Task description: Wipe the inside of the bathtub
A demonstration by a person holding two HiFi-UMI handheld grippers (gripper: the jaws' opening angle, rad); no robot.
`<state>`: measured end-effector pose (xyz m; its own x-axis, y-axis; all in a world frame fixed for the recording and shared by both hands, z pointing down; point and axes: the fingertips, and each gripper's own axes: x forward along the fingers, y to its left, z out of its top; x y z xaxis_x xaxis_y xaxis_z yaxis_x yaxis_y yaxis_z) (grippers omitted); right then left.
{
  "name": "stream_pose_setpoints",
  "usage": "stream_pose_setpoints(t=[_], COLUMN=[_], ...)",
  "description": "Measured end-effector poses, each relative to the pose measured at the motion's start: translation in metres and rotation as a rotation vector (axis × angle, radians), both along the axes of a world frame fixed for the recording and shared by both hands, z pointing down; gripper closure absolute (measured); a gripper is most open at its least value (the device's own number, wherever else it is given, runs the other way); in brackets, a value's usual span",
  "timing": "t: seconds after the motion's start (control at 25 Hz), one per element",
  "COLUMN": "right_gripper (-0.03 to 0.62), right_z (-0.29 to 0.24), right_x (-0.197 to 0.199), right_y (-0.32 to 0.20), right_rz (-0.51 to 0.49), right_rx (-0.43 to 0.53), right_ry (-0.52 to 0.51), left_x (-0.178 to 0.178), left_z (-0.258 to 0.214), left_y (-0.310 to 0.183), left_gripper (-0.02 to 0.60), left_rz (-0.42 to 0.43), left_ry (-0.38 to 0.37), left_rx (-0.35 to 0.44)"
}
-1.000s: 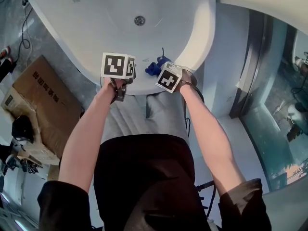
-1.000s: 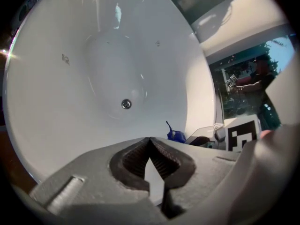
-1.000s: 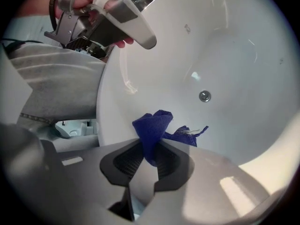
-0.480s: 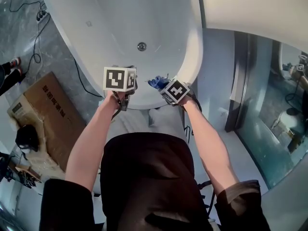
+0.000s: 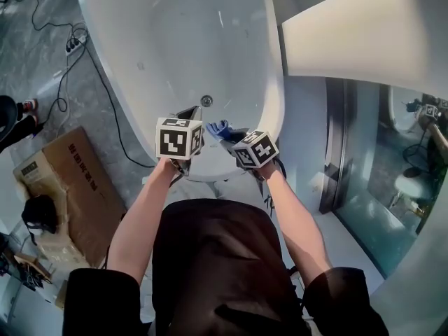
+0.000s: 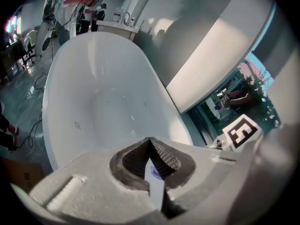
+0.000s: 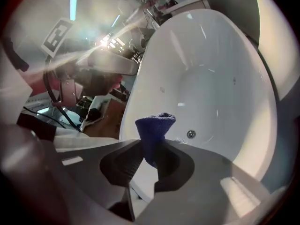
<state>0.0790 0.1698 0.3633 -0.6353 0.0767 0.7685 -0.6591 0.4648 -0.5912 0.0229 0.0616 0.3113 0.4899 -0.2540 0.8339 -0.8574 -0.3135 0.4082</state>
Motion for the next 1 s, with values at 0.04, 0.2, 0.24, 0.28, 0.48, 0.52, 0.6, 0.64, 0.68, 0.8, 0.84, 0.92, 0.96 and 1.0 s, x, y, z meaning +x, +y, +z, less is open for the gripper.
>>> stream_pose_setpoints(t=[0.04,0.2,0.24,0.28,0.48,0.52,0.6,0.64,0.68,0.8,0.84,0.92,0.96,1.0], right_gripper=[0.53,0.53,0.53,0.53,0.53,0.53,0.53,0.53,0.53,0.53,0.53,0.53,0.53,0.528], right_z=[-0.009,-0.041,-0.048,-0.056,-0.095,-0.103,-0.121,-0.131,-0.141,-0.167,-0.174,-0.188,-0.195,-0.204], right_x=[-0.004,-0.017,-0.019,-0.02,-0.022,-0.023,-0.026,-0.027,-0.027,-0.027,-0.027,-0.029,-0.029,-0.027], right_y=[-0.01,-0.047,-0.057,-0.068,-0.125,-0.127,-0.13,-0.134,-0.14,-0.166,-0.174,-0.188,-0.194,-0.199], right_rz=[0.012,0.076,0.09,0.101,0.152,0.167,0.184,0.188,0.19,0.194,0.197,0.203,0.207,0.213], right_rx=[0.026,0.101,0.12,0.141,0.247,0.256,0.281,0.3,0.321,0.398,0.423,0.469,0.489,0.51], right_ry=[-0.01,-0.063,-0.073,-0.079,-0.092,-0.097,-0.104,-0.107,-0.111,-0.116,-0.114,-0.11,-0.107,-0.105], left_x=[-0.001,-0.011,-0.014,-0.017,-0.027,-0.027,-0.027,-0.026,-0.024,-0.017,-0.015,-0.013,-0.012,-0.01], left_z=[-0.006,-0.031,-0.038,-0.045,-0.083,-0.091,-0.11,-0.121,-0.132,-0.162,-0.171,-0.189,-0.197,-0.204], left_y=[-0.008,-0.036,-0.043,-0.051,-0.088,-0.087,-0.086,-0.087,-0.09,-0.11,-0.117,-0.129,-0.132,-0.135], left_gripper=[0.577,0.577,0.577,0.577,0.577,0.577,0.577,0.577,0.577,0.577,0.577,0.577,0.577,0.577], left_rz=[-0.001,-0.031,-0.044,-0.056,-0.011,-0.001,-0.003,-0.01,-0.018,-0.011,0.001,0.019,0.02,0.017], left_ry=[-0.002,-0.007,-0.006,-0.006,-0.083,-0.087,-0.07,-0.057,-0.045,-0.036,-0.041,-0.048,-0.046,-0.042], left_rx=[0.022,0.105,0.122,0.141,0.295,0.311,0.335,0.35,0.37,0.464,0.505,0.578,0.598,0.612])
